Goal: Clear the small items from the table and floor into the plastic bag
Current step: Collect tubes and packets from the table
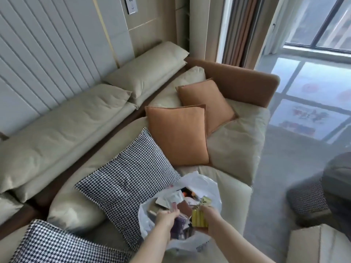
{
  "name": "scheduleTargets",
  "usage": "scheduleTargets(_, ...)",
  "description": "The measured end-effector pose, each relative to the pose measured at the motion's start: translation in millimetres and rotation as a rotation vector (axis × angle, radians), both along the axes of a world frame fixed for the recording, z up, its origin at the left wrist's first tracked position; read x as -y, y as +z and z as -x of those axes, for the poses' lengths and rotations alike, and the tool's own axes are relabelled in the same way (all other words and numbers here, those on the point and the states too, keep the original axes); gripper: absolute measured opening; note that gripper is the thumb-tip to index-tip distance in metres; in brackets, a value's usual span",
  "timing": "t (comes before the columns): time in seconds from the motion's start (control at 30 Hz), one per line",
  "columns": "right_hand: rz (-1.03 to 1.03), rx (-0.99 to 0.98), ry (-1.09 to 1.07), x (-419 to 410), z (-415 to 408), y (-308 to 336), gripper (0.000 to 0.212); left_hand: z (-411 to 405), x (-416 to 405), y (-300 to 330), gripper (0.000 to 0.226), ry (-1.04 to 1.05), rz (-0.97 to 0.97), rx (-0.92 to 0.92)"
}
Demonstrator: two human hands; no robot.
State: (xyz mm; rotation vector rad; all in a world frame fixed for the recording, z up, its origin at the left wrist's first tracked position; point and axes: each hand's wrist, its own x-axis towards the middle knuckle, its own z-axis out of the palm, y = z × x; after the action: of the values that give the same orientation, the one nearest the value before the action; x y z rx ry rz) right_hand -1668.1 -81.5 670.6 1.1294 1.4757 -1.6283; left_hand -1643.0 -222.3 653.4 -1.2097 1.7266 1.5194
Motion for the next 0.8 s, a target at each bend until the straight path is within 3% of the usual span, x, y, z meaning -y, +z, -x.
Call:
scheduleTargets(0.07,-0.020,0.029,0.027,-2,20,-24,0.015,19,-7,-25,0.042,0.002,0.006,0.056)
scheduleTargets(0.3,-0.065,0.105,0.016,-4,56,-77,0.025,64,-24,-44,0.010,0.048,-0.017,0.101)
scheduleTargets(0.37,-0.048,0.073,0.027,-3,61,-81,0.028,68,-20,-70,0.028,0.064,-0.087,0.098)
scheduleTargets(0.5,-0.010,0.085,0.019,-6,58,-85,0.026,58,-17,-68,0.030,0.156,-0.206,0.105)
scheduleTargets(0.6,-0.030,0.060,0.048,-4,51,-81,0.024,49,-10,-68,0.045,0.167,-0.154,0.087)
scheduleTargets(0.8,-0.132,-0.022,0.168,-6,23,-50,0.018,28,-1,-53,0.045,-0.017,-0.025,0.022)
